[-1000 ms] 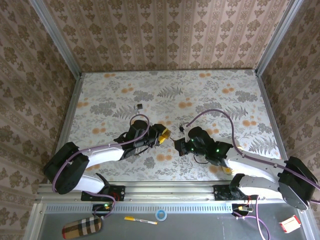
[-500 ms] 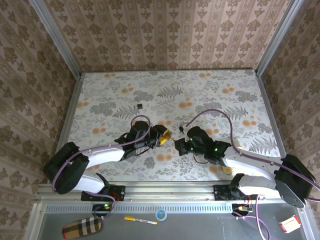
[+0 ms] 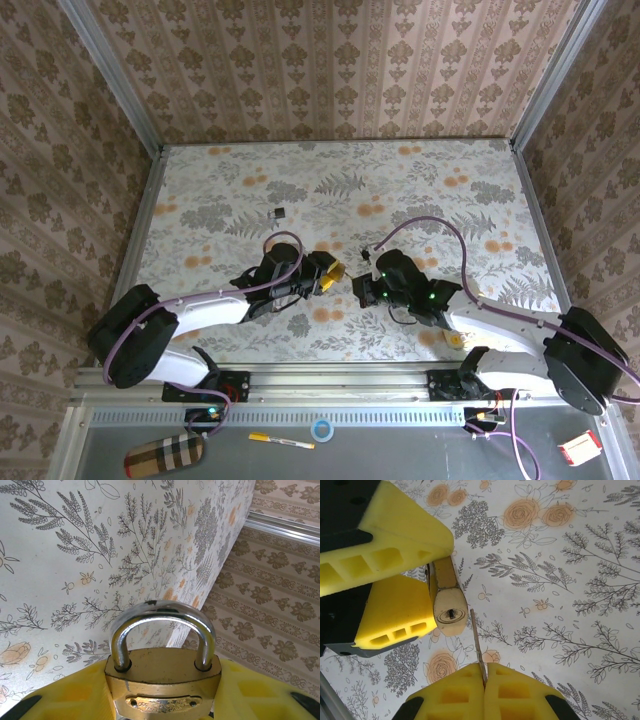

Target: Unlock with the key

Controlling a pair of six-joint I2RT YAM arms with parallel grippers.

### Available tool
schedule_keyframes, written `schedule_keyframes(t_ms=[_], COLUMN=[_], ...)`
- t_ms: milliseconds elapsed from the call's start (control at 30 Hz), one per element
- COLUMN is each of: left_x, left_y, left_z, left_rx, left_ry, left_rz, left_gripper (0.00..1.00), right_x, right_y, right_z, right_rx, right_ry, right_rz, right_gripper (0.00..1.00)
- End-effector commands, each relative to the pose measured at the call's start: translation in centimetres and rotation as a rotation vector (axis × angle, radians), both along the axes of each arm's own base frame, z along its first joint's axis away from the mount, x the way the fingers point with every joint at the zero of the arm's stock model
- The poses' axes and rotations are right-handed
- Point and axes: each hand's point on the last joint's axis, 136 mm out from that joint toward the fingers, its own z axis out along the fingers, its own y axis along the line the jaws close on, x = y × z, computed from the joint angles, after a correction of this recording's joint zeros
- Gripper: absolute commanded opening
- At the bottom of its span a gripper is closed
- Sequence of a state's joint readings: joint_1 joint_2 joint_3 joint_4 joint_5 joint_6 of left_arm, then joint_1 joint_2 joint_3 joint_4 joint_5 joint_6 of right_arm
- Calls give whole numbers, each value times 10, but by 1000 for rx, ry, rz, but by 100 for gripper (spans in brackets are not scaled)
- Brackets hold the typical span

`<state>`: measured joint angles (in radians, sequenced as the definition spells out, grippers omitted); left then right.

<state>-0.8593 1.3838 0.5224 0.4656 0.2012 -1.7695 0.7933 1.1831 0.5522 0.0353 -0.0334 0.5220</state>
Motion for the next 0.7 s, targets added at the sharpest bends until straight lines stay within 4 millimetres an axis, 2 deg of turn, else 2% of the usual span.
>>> schedule_keyframes(t_ms=[0, 667], left_x=[4, 7], left_y=[-9, -4], left_z=[17, 16], left_rx=[-59, -15], left_ry=[-55, -61], left_rz=[-2, 5], left_gripper=[0, 0], right_x=[0, -11], right_y=[3, 3], right_z=[-2, 5], right_rx=[14, 61], right_ry=[-8, 12], right_rz=[18, 32], right_gripper=[0, 0])
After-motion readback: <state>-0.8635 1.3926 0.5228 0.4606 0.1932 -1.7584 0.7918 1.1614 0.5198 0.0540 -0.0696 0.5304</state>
